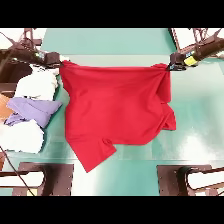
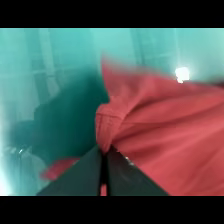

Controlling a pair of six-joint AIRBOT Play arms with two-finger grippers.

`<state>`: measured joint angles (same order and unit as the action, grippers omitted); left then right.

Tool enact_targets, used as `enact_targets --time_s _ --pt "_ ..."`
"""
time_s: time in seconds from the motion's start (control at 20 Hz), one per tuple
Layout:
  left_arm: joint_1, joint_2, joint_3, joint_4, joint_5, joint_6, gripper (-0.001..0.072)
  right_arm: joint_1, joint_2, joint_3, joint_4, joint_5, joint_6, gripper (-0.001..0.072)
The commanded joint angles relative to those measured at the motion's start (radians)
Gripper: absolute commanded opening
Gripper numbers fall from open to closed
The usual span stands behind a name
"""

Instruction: Fold the shirts.

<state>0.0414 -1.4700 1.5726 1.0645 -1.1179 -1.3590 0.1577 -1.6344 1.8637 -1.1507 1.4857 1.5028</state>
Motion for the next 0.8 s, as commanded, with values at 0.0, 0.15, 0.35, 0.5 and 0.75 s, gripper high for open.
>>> enact_targets --time_s 0.0,0.15,0.35,0.5,0.75 --pt "0.004 -0.056 -0.004 0.002 0.104 -0.001 0.0401 -0.091 -0.074 -0.012 0.202 -0.105 -0.029 0.03" --pt "0.044 -0.042 0.049 0.002 -0.033 -0.03 0.0507 -0.154 -0.056 -0.012 0.308 -0.035 -0.054 0.0408" --pt "0.084 0.068 -0.092 0.106 -0.198 -0.054 0.05 -0.193 0.081 -0.148 0.309 0.064 -0.102 0.0407" --pt "0.084 0.238 -0.424 0.145 -0.153 -0.076 0.05 -0.21 0.241 -0.369 0.309 0.031 -0.11 0.0407" --pt "0.084 0.473 -0.908 0.122 -0.089 -0.082 0.05 -0.208 0.447 -0.65 0.311 -0.055 -0.111 0.0407"
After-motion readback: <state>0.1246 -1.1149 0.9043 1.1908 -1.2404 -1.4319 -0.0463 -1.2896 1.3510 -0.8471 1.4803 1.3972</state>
